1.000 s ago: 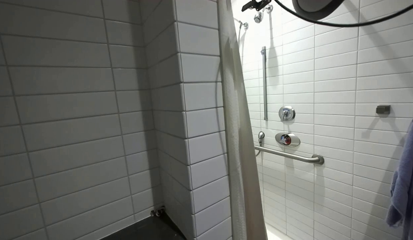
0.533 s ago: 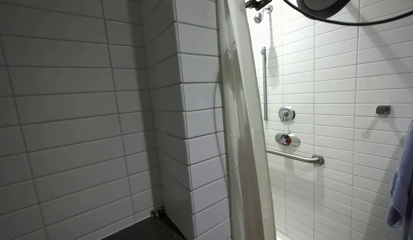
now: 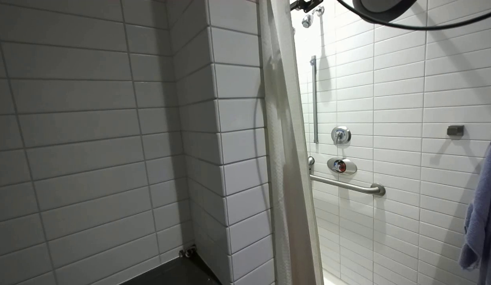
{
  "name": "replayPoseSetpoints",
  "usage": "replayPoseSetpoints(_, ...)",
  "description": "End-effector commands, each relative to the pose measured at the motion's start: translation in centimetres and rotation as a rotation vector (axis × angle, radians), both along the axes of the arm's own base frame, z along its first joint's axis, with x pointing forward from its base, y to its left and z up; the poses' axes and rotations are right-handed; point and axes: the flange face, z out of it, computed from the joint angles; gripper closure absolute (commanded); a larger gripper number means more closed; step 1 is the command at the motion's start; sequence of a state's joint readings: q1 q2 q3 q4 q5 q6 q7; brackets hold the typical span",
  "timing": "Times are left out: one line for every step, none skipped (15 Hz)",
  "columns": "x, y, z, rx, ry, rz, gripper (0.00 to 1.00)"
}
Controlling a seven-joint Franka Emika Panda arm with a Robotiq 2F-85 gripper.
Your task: Move the shower curtain to the right
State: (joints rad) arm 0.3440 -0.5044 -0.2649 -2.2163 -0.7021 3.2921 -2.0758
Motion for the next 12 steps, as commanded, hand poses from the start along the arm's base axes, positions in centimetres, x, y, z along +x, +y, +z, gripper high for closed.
replayPoseSetpoints(0.00,0.00,0.00,0.000,0.000,0.000,0.00)
replayPoseSetpoints(0.00,0.00,0.00,0.000,0.000,0.000,0.00)
replayPoseSetpoints(0.00,0.00,0.00,0.000,0.000,0.000,0.00)
replayPoseSetpoints(0.00,0.00,0.00,0.000,0.000,0.000,0.00)
replayPoseSetpoints(0.00,0.00,-0.01,0.000,0.000,0.000,0.00)
replayPoseSetpoints(0.06,-0.14,0.04,0.002,-0.005,-0.002,0.00)
replayPoseSetpoints(0.18,-0.20,-0.02,-0.006,0.004,-0.010,0.00)
replayPoseSetpoints(0.28,-0.25,-0.05,-0.012,0.004,-0.012,0.00)
replayPoseSetpoints(0.38,-0.44,-0.04,-0.010,0.004,-0.019,0.00)
replayPoseSetpoints(0.47,-0.63,0.06,-0.010,-0.001,-0.026,0.25)
replayPoseSetpoints(0.51,-0.77,0.12,-0.015,0.001,-0.035,0.26)
replayPoseSetpoints(0.55,-0.84,0.20,-0.020,0.004,-0.044,0.32)
